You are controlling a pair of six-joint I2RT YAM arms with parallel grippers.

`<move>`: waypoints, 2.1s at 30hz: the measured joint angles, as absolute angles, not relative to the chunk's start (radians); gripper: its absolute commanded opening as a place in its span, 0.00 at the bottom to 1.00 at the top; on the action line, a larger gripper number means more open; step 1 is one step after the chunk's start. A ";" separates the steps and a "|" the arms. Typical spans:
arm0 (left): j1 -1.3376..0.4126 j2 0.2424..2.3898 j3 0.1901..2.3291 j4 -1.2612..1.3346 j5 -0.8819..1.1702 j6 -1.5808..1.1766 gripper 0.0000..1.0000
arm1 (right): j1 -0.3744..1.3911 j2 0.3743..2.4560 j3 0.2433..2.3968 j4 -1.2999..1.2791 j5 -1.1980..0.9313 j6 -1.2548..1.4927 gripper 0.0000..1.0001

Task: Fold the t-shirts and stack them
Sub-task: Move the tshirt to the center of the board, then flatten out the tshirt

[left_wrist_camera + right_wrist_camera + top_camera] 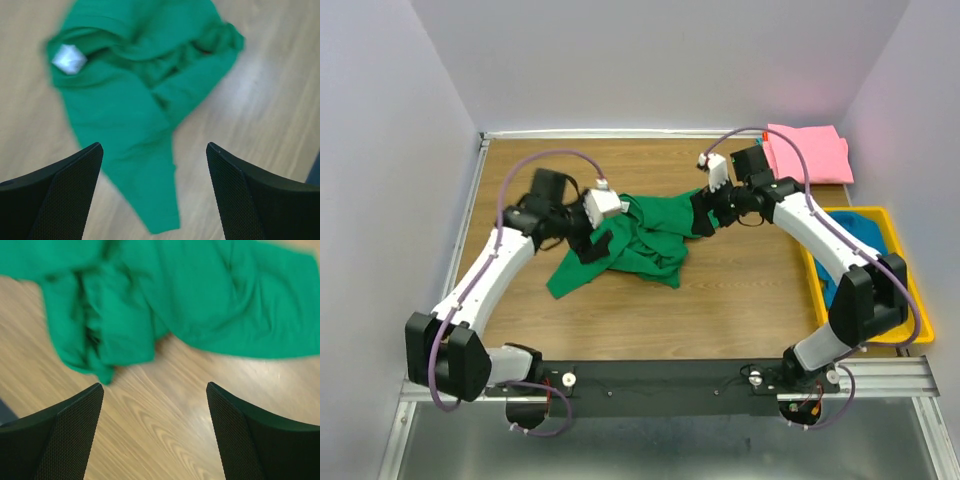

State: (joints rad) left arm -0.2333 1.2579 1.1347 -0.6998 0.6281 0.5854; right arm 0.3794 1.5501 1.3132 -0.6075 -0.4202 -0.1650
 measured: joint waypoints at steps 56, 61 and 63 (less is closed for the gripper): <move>-0.115 1.536 1.035 -0.840 0.176 0.867 0.43 | 0.280 1.851 1.295 -0.384 -0.062 -0.772 0.01; -0.115 1.532 0.998 -0.851 0.176 0.895 0.59 | 0.282 1.842 1.295 -0.417 -0.068 -0.781 0.00; -0.115 1.530 0.985 -0.852 0.175 0.901 0.59 | 0.282 1.842 1.295 -0.423 -0.069 -0.783 0.00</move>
State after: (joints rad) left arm -0.1154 1.5295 0.9852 -0.8516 0.1749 0.9009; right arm 0.2821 1.8420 1.2945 -0.4232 -0.0689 -0.7834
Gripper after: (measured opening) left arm 0.584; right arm 0.008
